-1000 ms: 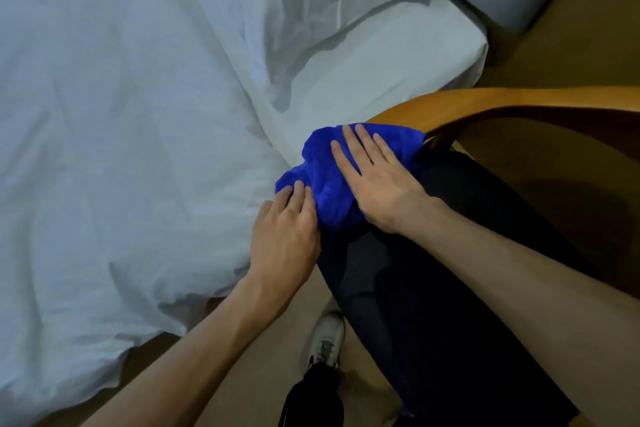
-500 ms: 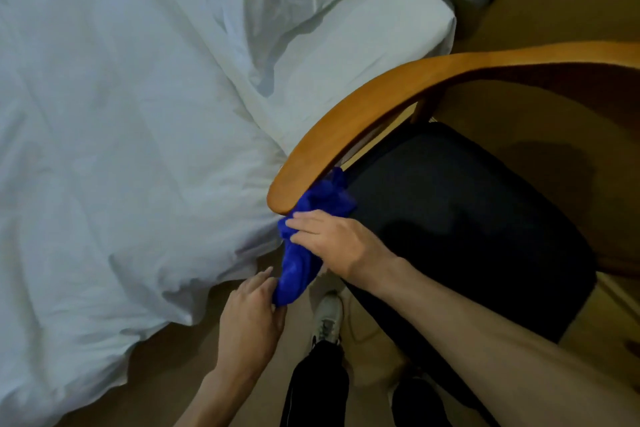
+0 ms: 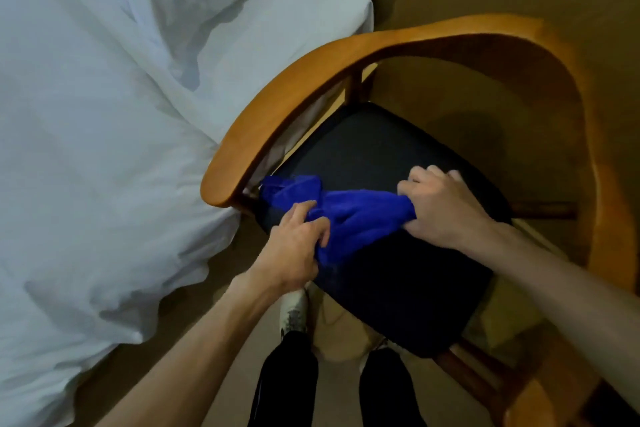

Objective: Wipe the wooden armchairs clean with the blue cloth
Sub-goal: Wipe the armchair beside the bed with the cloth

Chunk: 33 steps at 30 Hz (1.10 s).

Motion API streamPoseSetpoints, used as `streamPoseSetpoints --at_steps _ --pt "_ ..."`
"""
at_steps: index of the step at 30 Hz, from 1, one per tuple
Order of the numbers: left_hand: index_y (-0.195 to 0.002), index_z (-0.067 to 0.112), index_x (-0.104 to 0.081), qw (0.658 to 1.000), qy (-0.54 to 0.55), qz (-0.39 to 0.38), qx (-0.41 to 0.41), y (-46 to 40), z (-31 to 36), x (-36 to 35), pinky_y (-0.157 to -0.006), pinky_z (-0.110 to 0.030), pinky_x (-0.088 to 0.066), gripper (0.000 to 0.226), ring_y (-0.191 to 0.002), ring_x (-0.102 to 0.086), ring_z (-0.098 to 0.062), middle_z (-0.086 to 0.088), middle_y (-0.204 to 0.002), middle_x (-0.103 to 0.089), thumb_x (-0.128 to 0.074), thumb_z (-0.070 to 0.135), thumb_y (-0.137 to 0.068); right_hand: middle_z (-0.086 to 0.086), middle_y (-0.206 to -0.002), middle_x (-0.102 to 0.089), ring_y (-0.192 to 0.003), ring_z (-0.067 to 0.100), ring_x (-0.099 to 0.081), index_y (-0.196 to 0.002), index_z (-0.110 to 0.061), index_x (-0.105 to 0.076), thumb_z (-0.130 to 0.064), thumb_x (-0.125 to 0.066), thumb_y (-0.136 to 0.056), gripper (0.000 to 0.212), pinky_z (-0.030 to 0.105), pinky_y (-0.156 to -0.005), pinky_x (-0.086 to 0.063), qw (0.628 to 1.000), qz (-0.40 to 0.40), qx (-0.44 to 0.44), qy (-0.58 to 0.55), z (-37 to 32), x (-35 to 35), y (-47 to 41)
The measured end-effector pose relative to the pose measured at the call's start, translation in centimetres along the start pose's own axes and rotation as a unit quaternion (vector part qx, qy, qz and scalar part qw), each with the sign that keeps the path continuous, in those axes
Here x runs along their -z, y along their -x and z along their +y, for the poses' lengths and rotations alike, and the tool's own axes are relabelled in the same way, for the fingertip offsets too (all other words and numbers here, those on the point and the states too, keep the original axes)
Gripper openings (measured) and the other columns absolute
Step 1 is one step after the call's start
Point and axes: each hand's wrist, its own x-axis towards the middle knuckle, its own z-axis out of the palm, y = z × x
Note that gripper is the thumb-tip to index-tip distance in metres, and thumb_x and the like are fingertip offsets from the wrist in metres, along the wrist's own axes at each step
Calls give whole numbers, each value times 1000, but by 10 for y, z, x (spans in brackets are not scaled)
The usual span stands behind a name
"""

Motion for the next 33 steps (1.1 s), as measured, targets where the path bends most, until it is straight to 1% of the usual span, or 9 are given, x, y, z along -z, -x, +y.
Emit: streamPoseSetpoints --at_steps 2,4,7,12,18,22,25,29,33 --pt "-80 37 -46 993 -44 -106 -27 -14 10 3 -103 -52 -30 31 -136 -22 -25 8 -149 -17 -71 20 -71 -14 -95 -47 -89 4 -46 -91 -33 -48 -33 -69 -82 23 33 -98 -35 996 24 76 -51 5 12 12" --pt "-83 31 -48 984 -24 -164 -61 -21 23 0 -97 -46 -41 29 -121 -41 -21 3 -137 -35 -71 18 -71 -15 -82 -51 -76 1 -51 -87 -34 -45 -28 -67 -84 23 25 -95 -40 989 -3 105 -108 6 22 26" --pt "-82 30 -42 976 42 -190 -96 -21 38 -10 -74 -42 -54 35 -89 -56 -20 3 -100 -53 -69 12 -71 -14 -75 -55 -72 -1 -58 -88 -37 -42 -30 -65 -85 24 16 -62 -43 982 -49 97 -156 18 27 44" --pt "-111 36 -36 955 205 -211 -32 -28 58 0 -73 -27 -56 63 -100 -62 -11 8 -118 -53 -82 37 -68 -14 -84 -55 -76 0 -57 -90 -37 -45 -30 -65 -88 22 20 -62 -46 980 4 66 -188 57 23 56" --pt "-98 28 -59 996 80 23 -33 -61 82 48 -81 -34 -54 6 -82 -63 -4 4 -96 -64 -59 28 -92 -11 -86 -50 -75 4 -54 -87 -31 -43 -37 -79 -77 38 23 -64 -44 988 26 9 -150 87 47 53" --pt "-88 28 -59 971 19 224 -78 -77 117 107 -68 -20 -42 11 -75 -55 -3 12 -84 -55 -60 17 -89 -10 -94 -54 -88 14 -57 -96 -33 -43 -27 -78 -79 39 34 -72 -49 986 50 -73 -144 109 98 42" --pt "-98 20 -64 932 -78 327 -135 -80 146 150 -75 -35 -45 17 -87 -55 -20 -1 -93 -57 -59 12 -84 -5 -99 -53 -93 18 -53 -101 -31 -44 -24 -75 -82 38 39 -76 -46 976 151 -105 -119 119 136 40" --pt "-101 15 -65 889 -137 399 -176 -77 156 172 -79 -45 -45 23 -91 -53 -30 -10 -95 -57 -64 15 -78 -3 -96 -44 -88 18 -48 -93 -28 -45 -15 -75 -78 37 36 -72 -40 953 270 -114 -78 120 148 48" --pt "-99 14 -64 897 -175 357 -195 -71 131 138 -79 -45 -44 29 -90 -58 -36 -12 -94 -60 -67 12 -71 -9 -100 -39 -95 16 -48 -97 -32 -44 -11 -74 -76 42 33 -79 -40 966 219 -113 -83 110 108 57"
